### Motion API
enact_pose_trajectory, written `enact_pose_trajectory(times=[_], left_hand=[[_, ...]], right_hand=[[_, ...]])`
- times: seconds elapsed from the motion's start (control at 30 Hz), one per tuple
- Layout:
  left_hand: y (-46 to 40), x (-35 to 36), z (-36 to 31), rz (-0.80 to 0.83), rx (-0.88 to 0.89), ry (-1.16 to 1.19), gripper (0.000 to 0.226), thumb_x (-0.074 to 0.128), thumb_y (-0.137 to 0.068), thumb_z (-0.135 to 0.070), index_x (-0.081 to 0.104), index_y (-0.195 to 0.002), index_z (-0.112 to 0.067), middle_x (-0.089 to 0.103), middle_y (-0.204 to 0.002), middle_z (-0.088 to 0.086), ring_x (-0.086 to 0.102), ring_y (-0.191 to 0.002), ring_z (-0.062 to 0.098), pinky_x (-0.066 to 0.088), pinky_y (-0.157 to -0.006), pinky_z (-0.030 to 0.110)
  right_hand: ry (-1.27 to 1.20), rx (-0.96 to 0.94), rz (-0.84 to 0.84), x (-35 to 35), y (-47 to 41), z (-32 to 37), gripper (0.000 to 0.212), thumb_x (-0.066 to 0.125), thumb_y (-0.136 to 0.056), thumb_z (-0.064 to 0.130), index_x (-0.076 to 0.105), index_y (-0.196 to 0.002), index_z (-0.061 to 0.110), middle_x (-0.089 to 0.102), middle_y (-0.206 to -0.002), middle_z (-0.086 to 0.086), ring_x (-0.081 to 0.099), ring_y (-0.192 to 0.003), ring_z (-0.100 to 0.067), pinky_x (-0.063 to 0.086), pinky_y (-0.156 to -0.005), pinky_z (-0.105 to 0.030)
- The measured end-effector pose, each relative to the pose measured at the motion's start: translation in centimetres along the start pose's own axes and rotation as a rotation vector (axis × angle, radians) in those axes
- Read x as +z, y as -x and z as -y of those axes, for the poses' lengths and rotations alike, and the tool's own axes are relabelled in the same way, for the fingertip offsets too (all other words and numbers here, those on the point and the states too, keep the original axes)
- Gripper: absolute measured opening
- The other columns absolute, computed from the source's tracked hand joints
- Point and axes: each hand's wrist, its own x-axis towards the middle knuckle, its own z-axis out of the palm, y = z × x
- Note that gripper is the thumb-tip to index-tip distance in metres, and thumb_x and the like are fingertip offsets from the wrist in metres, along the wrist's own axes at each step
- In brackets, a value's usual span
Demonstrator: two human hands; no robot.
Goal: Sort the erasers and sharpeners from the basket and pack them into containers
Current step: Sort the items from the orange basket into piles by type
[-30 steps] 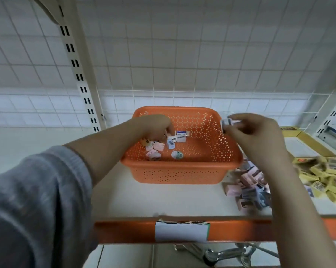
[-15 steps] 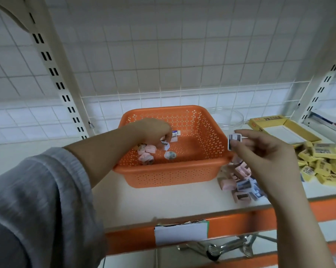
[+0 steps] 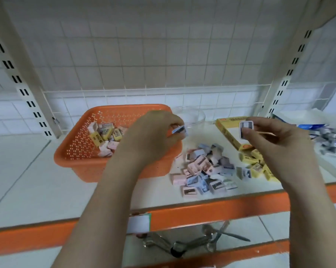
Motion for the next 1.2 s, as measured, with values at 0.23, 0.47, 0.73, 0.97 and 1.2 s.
enact_pose_trajectory(times=[0.23, 0.47, 0.73, 0.97, 1.2], left_hand=[[3.6, 4.5, -6.9, -0.131, -0.28, -0.004, 0.032, 0.059, -0.088, -0.036, 0.064, -0.118, -0.026, 0.065, -0.11, -0.005, 0.057, -0.099, 0.015, 0.049, -0.081, 0.034], [5.9, 6.4, -7.9, -0.12, -0.44, -0.07, 0.029, 0.063, -0.086, -0.033, 0.065, -0.115, -0.029, 0.068, -0.103, -0.002, 0.062, -0.088, 0.023, 0.052, -0.073, 0.037], [5.8, 8.6, -7.6, -0.075, -0.518, -0.081, 0.027, 0.059, -0.09, -0.026, 0.064, -0.116, -0.028, 0.064, -0.11, -0.002, 0.06, -0.092, 0.023, 0.051, -0.076, 0.038], [5.4, 9.5, -7.9, -0.144, -0.552, -0.025, 0.027, 0.058, -0.091, -0.022, 0.065, -0.116, -0.027, 0.065, -0.112, -0.002, 0.061, -0.092, 0.022, 0.052, -0.074, 0.037], [5.4, 1.8, -7.0, -0.416, -0.461, -0.029, 0.017, 0.061, -0.088, -0.016, 0.073, -0.1, -0.019, 0.069, -0.088, -0.005, 0.061, -0.073, 0.012, 0.046, -0.067, 0.025]], right_hand=[[0.4, -0.034, 0.404, -2.5, -1.0, -6.2, 0.022, 0.071, -0.083, 0.023, 0.069, -0.105, 0.02, 0.063, -0.079, 0.01, 0.059, -0.066, -0.004, 0.041, -0.061, -0.013], [0.448, -0.076, 0.43, -1.7, 0.3, -9.2, 0.024, 0.069, -0.084, 0.021, 0.069, -0.108, 0.015, 0.07, -0.092, 0.002, 0.065, -0.09, -0.014, 0.045, -0.08, -0.019], [0.342, -0.11, 0.331, -1.9, 0.7, -9.9, 0.02, 0.064, -0.088, 0.015, 0.071, -0.106, 0.014, 0.071, -0.094, -0.001, 0.06, -0.08, -0.008, 0.04, -0.076, -0.014], [0.218, -0.188, 0.298, -2.7, -0.2, -8.2, 0.013, 0.064, -0.087, 0.012, 0.069, -0.09, 0.023, 0.064, -0.077, 0.018, 0.058, -0.072, 0.008, 0.037, -0.069, 0.003], [0.208, -0.317, 0.394, 0.8, -3.4, -3.0, 0.014, 0.062, -0.088, 0.018, 0.071, -0.098, 0.02, 0.064, -0.08, 0.012, 0.059, -0.073, 0.002, 0.047, -0.071, -0.013]])
